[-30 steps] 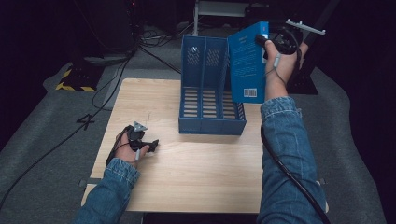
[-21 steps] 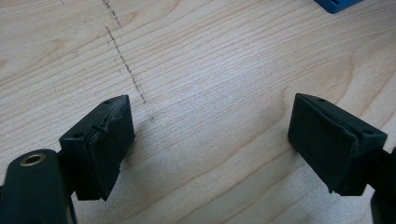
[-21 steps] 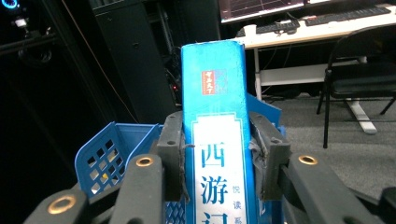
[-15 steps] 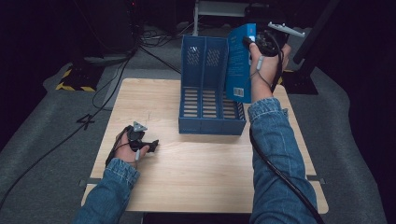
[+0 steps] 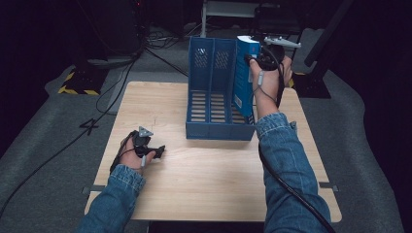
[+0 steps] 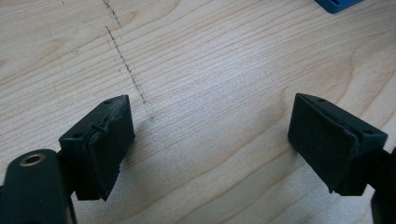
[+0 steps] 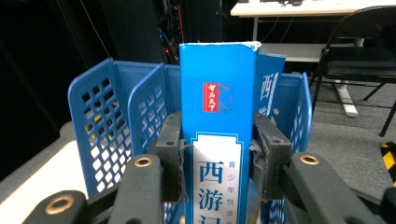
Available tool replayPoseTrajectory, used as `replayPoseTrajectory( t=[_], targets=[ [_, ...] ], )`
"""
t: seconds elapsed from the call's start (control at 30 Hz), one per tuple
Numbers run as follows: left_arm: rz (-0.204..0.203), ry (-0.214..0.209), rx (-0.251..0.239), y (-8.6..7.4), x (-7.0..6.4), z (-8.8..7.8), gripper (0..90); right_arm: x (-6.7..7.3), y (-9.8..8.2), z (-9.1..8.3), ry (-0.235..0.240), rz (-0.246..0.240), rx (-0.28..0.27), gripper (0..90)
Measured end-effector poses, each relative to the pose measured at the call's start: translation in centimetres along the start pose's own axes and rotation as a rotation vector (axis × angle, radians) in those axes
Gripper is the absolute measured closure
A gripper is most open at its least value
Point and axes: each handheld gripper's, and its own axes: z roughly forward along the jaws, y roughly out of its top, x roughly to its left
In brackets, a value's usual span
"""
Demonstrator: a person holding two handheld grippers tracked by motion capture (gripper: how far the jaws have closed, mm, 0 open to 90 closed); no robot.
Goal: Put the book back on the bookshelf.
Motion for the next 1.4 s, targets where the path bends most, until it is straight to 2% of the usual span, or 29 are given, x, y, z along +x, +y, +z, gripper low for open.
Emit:
replayPoseTrajectory(
  t=[0.2,0.3,0.4,0.47,0.67,0.83,0.93,1.03,1.1,1.2,1.3,1.4],
  targets=[
    [-0.005,0.0,-0.001,0.0,0.0,0.0,14.9,0.5,-1.5,0.5,0.0,-0.017,0.019,61.1],
    [0.001,0.0,0.0,0.0,0.0,0.0,14.9,0.7,-2.3,0.8,-0.004,-0.045,0.014,61.1],
    [-0.001,0.001,-0.001,0.0,0.0,0.0,14.8,0.8,-3.1,0.9,-0.003,-0.051,0.003,61.0],
    [-0.002,0.001,-0.001,0.0,0.0,0.0,14.9,0.8,-3.7,1.1,-0.003,-0.054,0.015,61.0],
    [-0.004,0.005,-0.005,0.0,-0.1,0.1,15.0,-0.1,-5.9,1.8,0.021,-0.017,0.043,61.2],
    [-0.003,0.004,-0.003,0.0,-0.1,0.1,14.9,-0.4,-6.4,1.2,0.016,-0.034,0.027,61.2],
    [-0.005,0.006,-0.006,0.0,-0.1,0.1,15.0,-0.3,-7.3,0.5,0.015,-0.049,0.024,61.0],
    [-0.006,0.007,-0.007,0.0,-0.1,0.1,14.9,-0.2,-8.5,-0.4,0.008,-0.072,0.049,60.6],
    [-0.007,0.008,-0.005,0.0,-0.2,0.1,15.0,-0.2,-9.5,-1.0,0.01,-0.07,0.073,60.5],
    [-0.004,0.01,-0.003,0.0,-0.2,0.1,15.1,0.0,-10.6,-1.4,0.021,-0.073,0.077,60.2],
    [-0.005,0.013,-0.005,0.0,-0.2,0.1,15.4,0.7,-10.9,-1.2,0.003,-0.098,0.062,60.2],
    [-0.007,0.014,-0.006,0.0,-0.3,0.1,15.5,0.8,-10.8,-0.5,-0.015,-0.094,0.054,60.1]
  ],
)
